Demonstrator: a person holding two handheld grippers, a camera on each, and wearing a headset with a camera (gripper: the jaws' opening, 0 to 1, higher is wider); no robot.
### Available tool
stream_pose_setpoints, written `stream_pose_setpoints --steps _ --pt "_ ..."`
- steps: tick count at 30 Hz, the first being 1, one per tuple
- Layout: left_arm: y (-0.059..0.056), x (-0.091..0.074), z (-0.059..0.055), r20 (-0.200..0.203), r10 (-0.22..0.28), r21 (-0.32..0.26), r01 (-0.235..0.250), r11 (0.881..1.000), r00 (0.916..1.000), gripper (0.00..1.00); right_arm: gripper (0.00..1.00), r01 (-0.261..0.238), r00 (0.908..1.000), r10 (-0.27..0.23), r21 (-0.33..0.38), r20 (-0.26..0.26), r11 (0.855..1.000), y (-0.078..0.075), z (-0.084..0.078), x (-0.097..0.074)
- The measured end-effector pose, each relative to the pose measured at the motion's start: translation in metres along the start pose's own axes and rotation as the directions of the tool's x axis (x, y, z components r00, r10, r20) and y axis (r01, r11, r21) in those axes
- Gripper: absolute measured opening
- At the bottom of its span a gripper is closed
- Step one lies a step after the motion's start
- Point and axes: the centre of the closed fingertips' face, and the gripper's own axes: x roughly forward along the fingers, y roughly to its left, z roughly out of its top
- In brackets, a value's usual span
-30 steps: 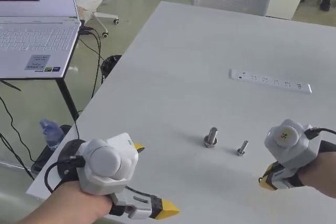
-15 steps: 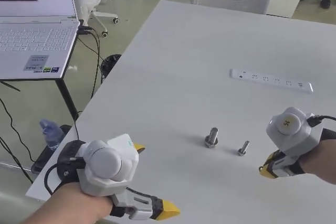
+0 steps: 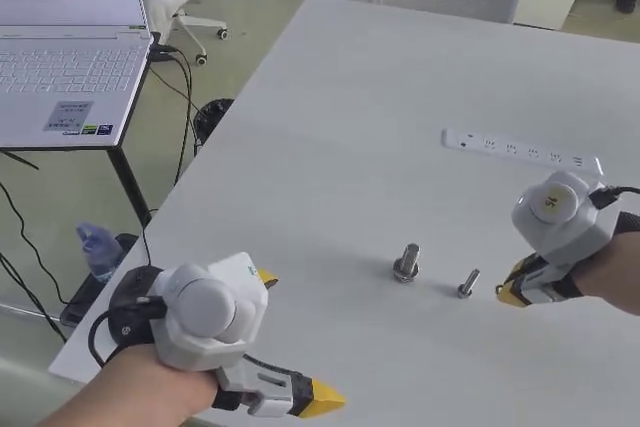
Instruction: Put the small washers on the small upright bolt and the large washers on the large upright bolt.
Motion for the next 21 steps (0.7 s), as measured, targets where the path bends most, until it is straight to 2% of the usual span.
stream_pose_setpoints --steps 4,12,21 --pt "-0.001 0.001 -0.001 -0.006 -0.002 0.016 0.002 1.0 1.0 0.94 0.12 0.006 0.9999 -0.006 -0.01 0.009 1.0 -0.005 0.009 -0.001" --pt "0.0 0.001 -0.003 -0.011 -0.004 0.01 0.004 1.0 0.9999 0.93 0.12 0.007 0.9998 -0.006 -0.023 0.017 1.0 -0.011 0.021 0.0" --pt "0.0 0.003 -0.003 -0.014 -0.013 0.002 0.013 1.0 0.9998 0.91 0.12 -0.009 0.9999 0.009 -0.037 0.013 0.999 -0.009 0.027 0.009"
